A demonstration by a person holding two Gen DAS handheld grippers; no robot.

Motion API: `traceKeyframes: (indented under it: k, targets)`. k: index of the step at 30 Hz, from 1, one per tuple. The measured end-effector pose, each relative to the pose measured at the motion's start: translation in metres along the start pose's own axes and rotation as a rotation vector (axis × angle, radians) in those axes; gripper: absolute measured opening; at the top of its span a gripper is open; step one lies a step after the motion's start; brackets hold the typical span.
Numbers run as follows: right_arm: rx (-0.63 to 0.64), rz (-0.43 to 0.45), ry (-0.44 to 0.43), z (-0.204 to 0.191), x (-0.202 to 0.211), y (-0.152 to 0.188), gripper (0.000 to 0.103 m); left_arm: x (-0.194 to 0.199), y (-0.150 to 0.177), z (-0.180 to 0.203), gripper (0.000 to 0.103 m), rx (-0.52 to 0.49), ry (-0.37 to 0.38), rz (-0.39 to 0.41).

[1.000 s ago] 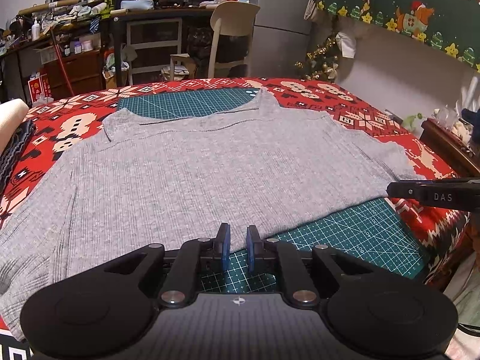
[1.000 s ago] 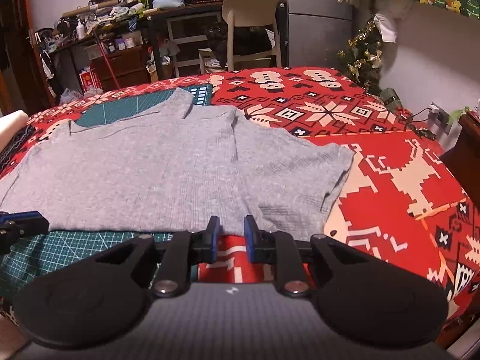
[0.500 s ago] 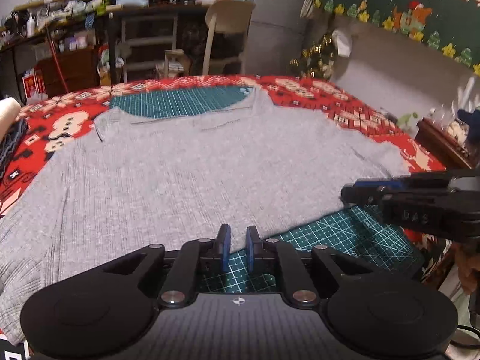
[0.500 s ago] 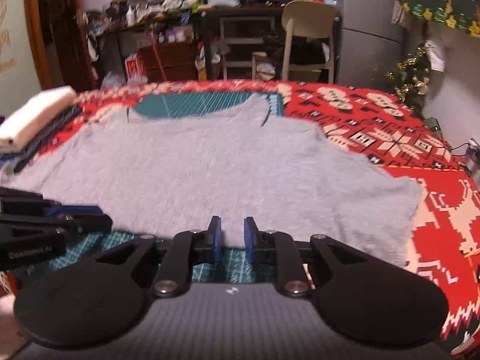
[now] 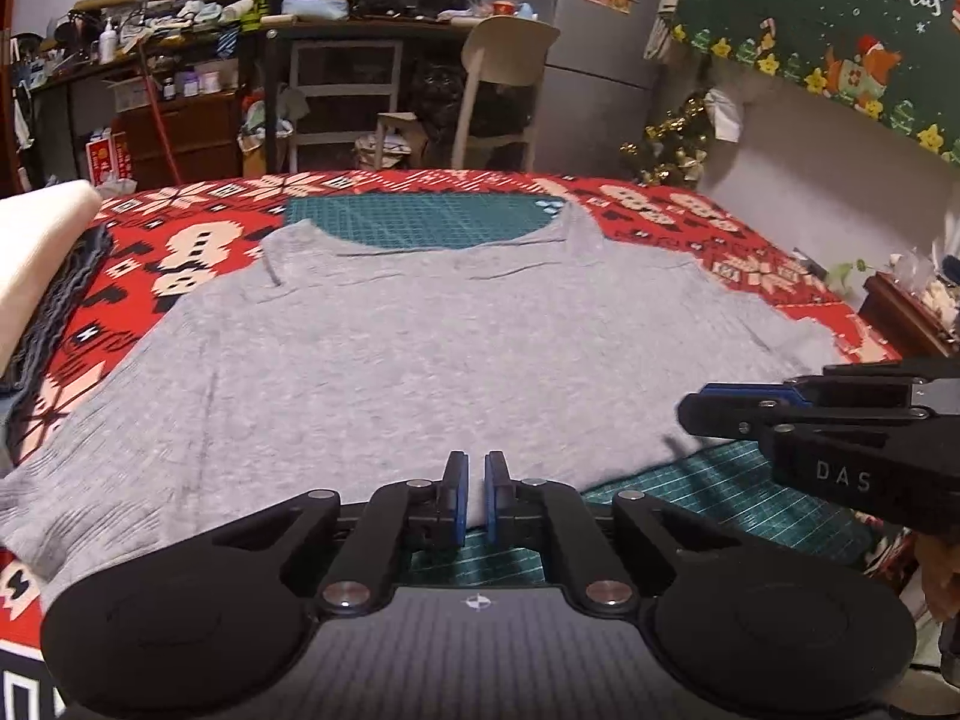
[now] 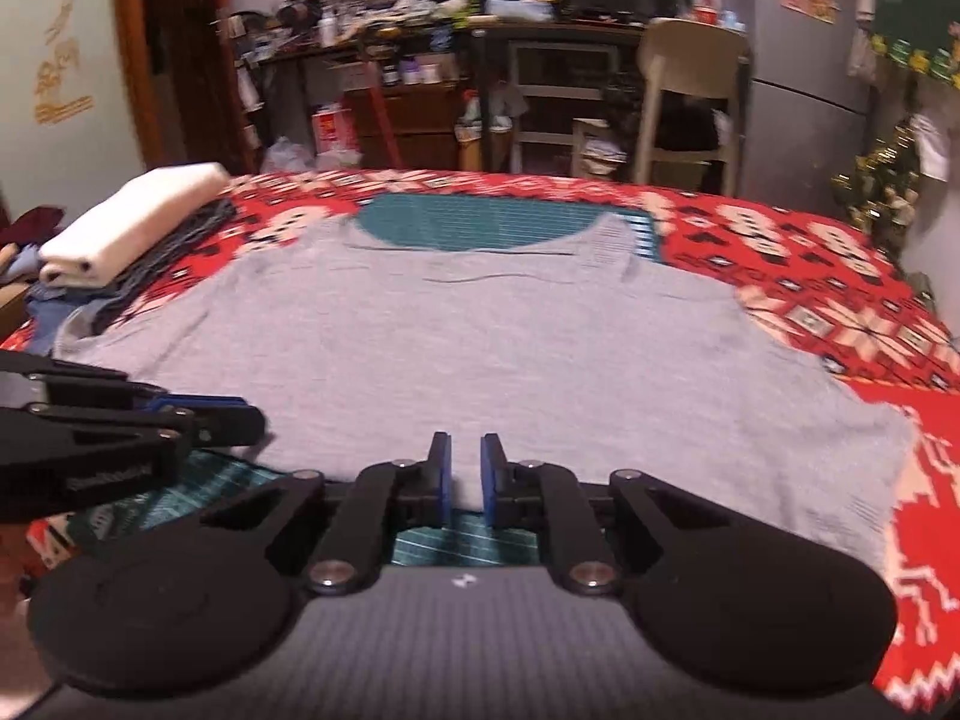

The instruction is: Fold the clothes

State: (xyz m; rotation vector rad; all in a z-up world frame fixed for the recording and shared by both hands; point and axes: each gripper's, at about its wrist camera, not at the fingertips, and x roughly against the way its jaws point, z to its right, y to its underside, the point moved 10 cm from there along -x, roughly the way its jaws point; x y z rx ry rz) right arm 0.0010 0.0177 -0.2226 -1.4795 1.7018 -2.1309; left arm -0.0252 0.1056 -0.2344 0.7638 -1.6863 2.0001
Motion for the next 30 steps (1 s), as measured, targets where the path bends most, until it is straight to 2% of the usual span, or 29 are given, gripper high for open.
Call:
traceKeyframes:
  k: [6,12,18,23,26,30]
  targets:
    - [0.049,-0.041,-0.064,-0.033,-0.023,0.003,0.011,0.007,0.01,-0.014,0.005,0.034,0.005,-0.008]
    - [0.097,-0.043,-0.066,-0.043,-0.016,0.004,0.008,0.021,0.009,-0.018,0.005,0.054,0.006,0.022]
    - [0.127,-0.029,-0.139,-0.076,-0.028,-0.01,0.008,0.021,0.014,-0.044,0.004,0.087,-0.052,0.01]
    - [0.158,-0.056,-0.205,-0.107,-0.037,-0.005,0.008,0.033,0.021,-0.058,0.004,0.104,-0.084,0.017]
    - [0.181,-0.049,-0.221,-0.118,-0.036,-0.005,0.008,0.043,0.025,-0.068,0.005,0.122,-0.105,0.044]
    - [0.166,-0.055,-0.225,-0.121,-0.037,-0.004,0.008,0.043,0.031,-0.086,0.005,0.203,-0.109,0.033]
